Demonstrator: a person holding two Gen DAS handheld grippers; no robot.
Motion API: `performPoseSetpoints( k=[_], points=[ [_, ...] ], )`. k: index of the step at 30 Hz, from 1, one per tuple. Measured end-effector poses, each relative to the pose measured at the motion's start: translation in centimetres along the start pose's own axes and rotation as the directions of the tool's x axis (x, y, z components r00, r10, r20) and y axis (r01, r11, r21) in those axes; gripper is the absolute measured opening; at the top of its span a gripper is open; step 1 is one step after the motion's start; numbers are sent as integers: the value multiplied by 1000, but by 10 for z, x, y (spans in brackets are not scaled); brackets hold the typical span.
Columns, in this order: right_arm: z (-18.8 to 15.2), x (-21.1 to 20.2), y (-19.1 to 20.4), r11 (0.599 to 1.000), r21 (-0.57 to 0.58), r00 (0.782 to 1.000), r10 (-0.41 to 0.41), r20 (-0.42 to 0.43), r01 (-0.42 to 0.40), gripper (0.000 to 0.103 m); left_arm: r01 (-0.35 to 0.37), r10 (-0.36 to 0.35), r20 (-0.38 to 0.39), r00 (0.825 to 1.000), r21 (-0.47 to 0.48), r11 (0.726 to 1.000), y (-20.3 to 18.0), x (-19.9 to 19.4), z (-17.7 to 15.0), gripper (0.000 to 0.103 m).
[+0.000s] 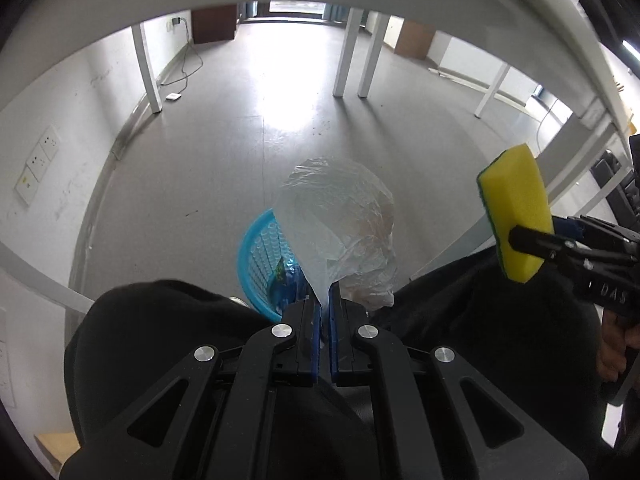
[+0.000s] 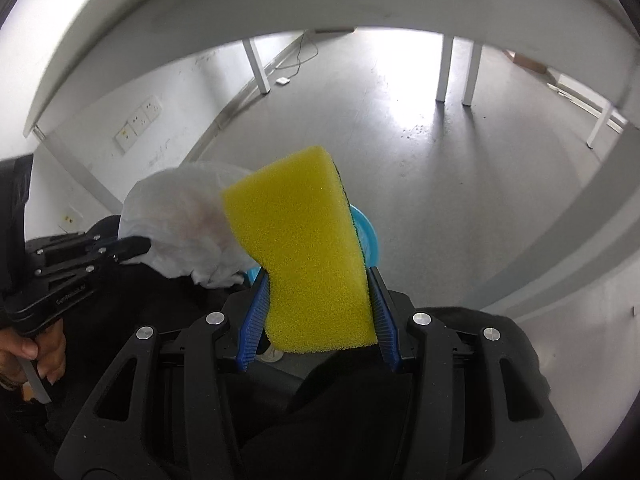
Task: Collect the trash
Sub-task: 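Carry the clear bag and yellow sponge over the blue wastebasket with both grippers, then open both grippers to drop the bag and sponge into the basket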
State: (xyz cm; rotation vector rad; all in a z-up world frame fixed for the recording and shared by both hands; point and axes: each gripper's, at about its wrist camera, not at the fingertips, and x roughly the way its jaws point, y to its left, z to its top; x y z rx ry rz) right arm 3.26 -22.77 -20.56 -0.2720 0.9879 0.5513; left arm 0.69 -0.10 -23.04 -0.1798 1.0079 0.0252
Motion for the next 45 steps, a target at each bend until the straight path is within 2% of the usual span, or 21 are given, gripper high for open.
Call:
performPoseSetpoints(
  k=[9, 15, 19, 26, 33, 38, 40, 45],
  points=[
    [19, 50, -6, 1000, 5, 997, 15, -78, -15, 45, -40, 33, -100, 994, -67, 997, 19, 42, 26, 2],
    [22, 79, -5, 1000, 21, 985, 7, -170, -3, 45, -21, 1, -190, 982, -102, 995, 27, 61, 30, 2],
    [27, 96, -8, 998, 64, 979, 39, -202, -27, 45, -20, 2, -193, 981, -90, 996, 32, 71, 35, 2],
    [31, 134, 1, 997, 70, 967, 26, -254, -9, 45, -22, 0, -210, 978, -102, 995, 37, 92, 46, 2],
    [36, 177, -1, 993, 117, 949, 55, -312, -19, 45, -49, 20, -217, 976, -131, 990, 43, 112, 57, 2],
    [35, 200, 0, 993, 121, 934, 43, -354, 0, 45, -92, 66, -231, 971, -102, 991, 39, 131, 65, 2],
    [36, 210, -1, 993, 117, 928, 32, -371, 13, 46, -132, 106, -239, 965, -93, 987, 41, 139, 68, 3],
    [36, 240, 0, 993, 87, 902, -28, -432, 73, 46, -172, 145, -265, 953, -83, 982, 44, 160, 76, 3]
  ],
)
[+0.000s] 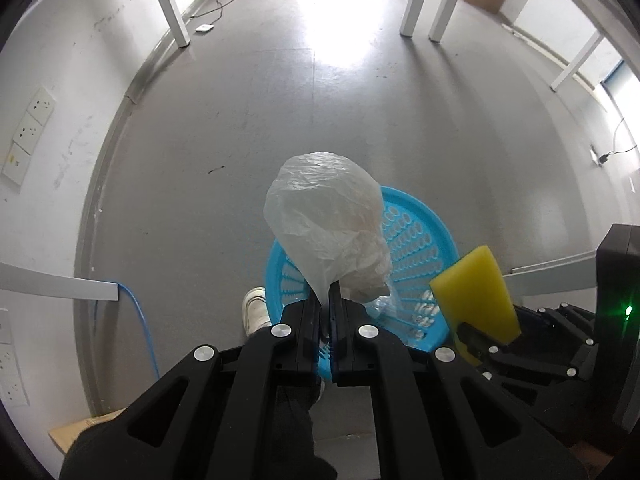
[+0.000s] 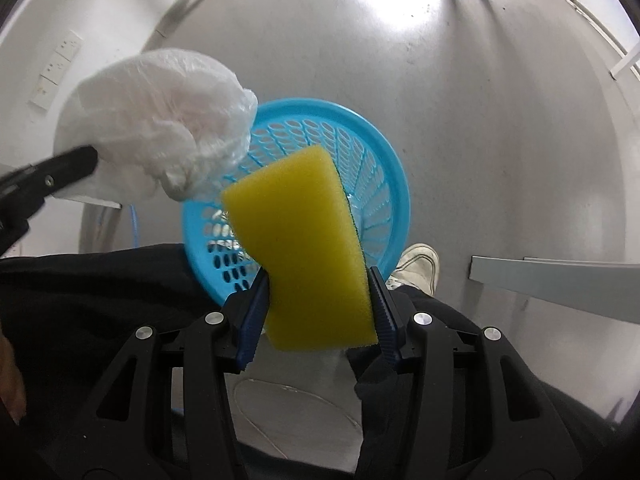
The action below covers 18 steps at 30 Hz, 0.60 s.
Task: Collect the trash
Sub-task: 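Open both grippers to drop the bag and sponge into the basket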
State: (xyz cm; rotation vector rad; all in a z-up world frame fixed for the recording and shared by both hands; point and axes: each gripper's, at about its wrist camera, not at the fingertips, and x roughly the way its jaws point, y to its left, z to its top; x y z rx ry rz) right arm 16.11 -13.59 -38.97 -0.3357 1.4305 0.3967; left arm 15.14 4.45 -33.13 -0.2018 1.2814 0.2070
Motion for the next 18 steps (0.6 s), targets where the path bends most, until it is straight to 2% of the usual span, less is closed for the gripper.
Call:
performPoseSetpoints(
  k=[9, 18],
  points=[
    [15, 34, 3, 999, -7, 997, -46, -63, 46, 46, -41, 42, -49, 998, 28, 999, -2, 21, 13, 3],
    [26, 50, -2, 999, 24, 996, -23, -91, 25, 47, -35, 38, -69, 997, 44, 998, -4, 28, 16, 3]
  ],
)
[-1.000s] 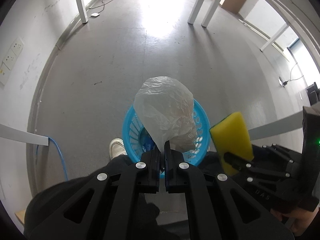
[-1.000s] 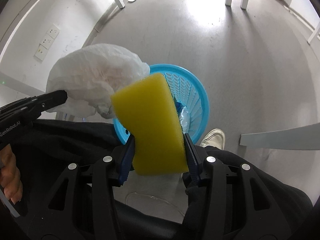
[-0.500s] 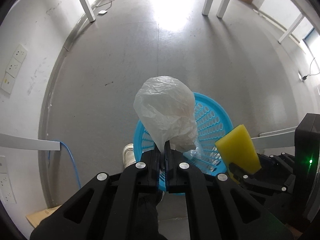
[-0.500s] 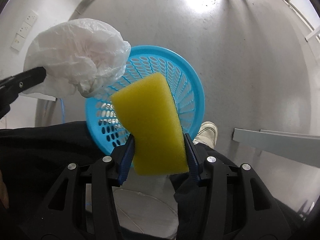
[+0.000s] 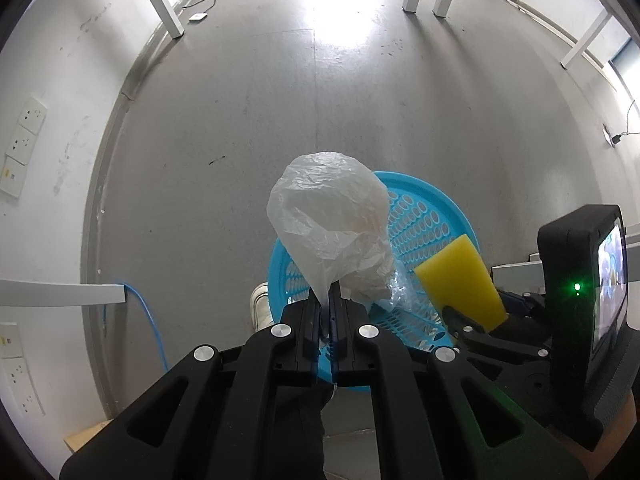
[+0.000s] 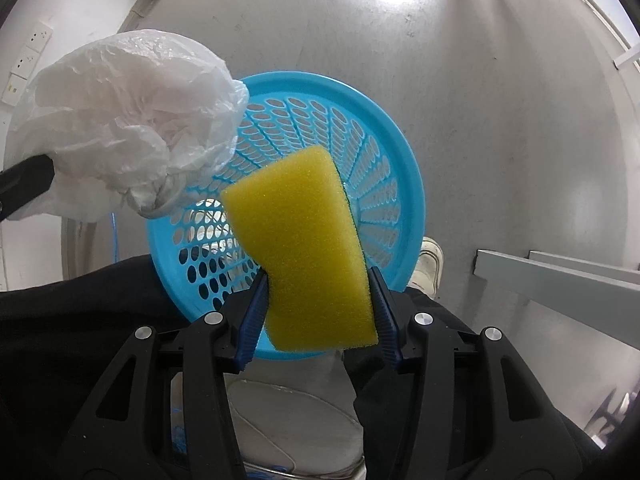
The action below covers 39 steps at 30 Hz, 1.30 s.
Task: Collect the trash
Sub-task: 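Open both grippers to drop the bag and sponge into the basket, then raise both grippers back toward the red wrapper and white cup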
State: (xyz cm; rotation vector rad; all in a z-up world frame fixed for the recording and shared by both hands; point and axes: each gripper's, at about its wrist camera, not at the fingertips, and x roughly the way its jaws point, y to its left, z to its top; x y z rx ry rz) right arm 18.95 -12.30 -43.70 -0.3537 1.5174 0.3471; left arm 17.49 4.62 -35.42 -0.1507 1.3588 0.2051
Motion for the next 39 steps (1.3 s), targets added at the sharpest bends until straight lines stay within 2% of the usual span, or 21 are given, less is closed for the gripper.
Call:
performPoseSetpoints(
  k=[3, 6, 8, 10, 23, 29, 33, 35, 39],
  points=[
    [-1, -2, -1, 1000, 7, 1000, 10, 7, -10, 49, 0, 0, -3, 1000, 1, 1000, 0, 0, 0, 3],
    [-2, -1, -4, 1000, 18, 1000, 25, -1, -25, 52, 7, -7, -6, 1000, 3, 1000, -2, 0, -1, 9],
    [-1, -3, -6, 999, 22, 1000, 24, 8, -25, 57, 8, -8, -1, 1000, 10, 1000, -3, -1, -1, 27],
    [0, -2, -8, 999, 29, 1000, 17, 16, -18, 62, 7, -7, 10, 1000, 7, 1000, -3, -2, -1, 28],
    [-11, -24, -13, 996, 63, 997, 61, 42, -63, 65, 17, -16, 30, 999, -42, 999, 3, -10, -5, 28],
    [-25, -45, -8, 1000, 24, 996, 4, 87, -6, 67, 15, -13, 52, 999, -37, 999, 1, -19, -14, 28],
    [-38, -65, -8, 1000, 20, 992, 15, 125, -18, 67, 40, -36, 54, 998, -64, 997, 5, -30, -22, 33],
    [-48, -77, -4, 999, -3, 989, 38, 145, -38, 68, 47, -43, 62, 997, -68, 997, 5, -37, -28, 39],
    [-69, -101, 1, 998, -37, 978, 52, 203, -45, 73, 54, -46, 111, 993, -69, 996, 3, -57, -42, 41]
  ],
)
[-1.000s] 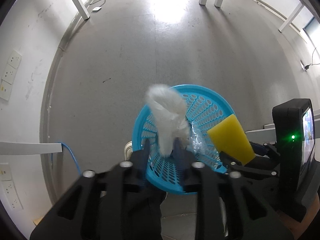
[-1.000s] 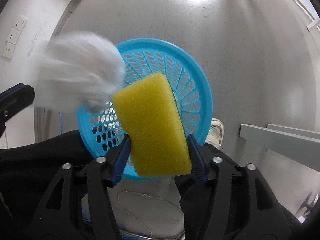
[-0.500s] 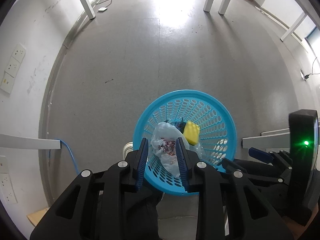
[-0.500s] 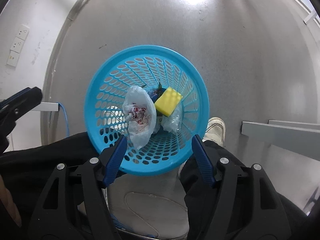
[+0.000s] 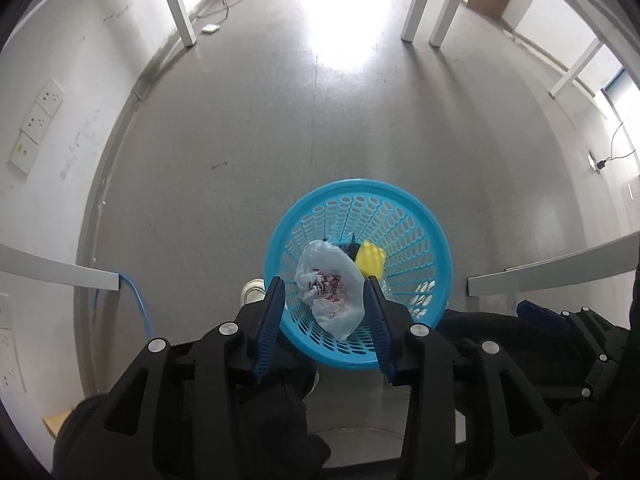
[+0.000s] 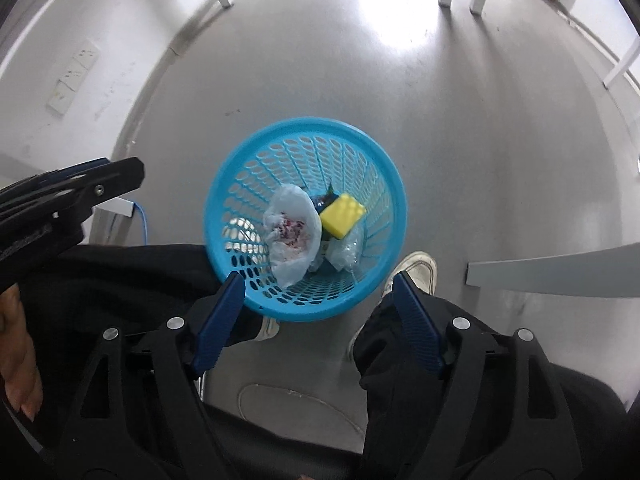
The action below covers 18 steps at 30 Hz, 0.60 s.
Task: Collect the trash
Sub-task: 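Raise both grippers back toward the red wrapper and white cup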
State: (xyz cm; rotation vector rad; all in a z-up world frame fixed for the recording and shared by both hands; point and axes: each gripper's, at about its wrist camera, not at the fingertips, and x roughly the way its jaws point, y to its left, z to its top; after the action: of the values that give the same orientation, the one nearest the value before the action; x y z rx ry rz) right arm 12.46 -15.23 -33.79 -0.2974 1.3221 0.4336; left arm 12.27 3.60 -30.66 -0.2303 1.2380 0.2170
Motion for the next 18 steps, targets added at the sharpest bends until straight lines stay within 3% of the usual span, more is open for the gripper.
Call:
performPoseSetpoints(
  k=[4, 12, 16, 18],
  points=[
    [-13, -26, -2, 1000, 10, 998, 16, 55, -16, 73, -7, 8, 107, 994, -14, 1000, -1, -34, -15, 41],
    [-47, -83, 0, 1000, -14, 981, 24, 191, -22, 77, 38, -26, 185, 982, -63, 997, 5, -70, -45, 48],
    [-56, -101, 6, 999, -37, 975, 23, 223, -15, 79, 35, -22, 266, 964, -43, 998, 2, -94, -61, 55],
    [-62, -110, 6, 999, -39, 972, 39, 232, -30, 80, 70, -52, 318, 947, -47, 996, 4, -110, -70, 57]
  ],
)
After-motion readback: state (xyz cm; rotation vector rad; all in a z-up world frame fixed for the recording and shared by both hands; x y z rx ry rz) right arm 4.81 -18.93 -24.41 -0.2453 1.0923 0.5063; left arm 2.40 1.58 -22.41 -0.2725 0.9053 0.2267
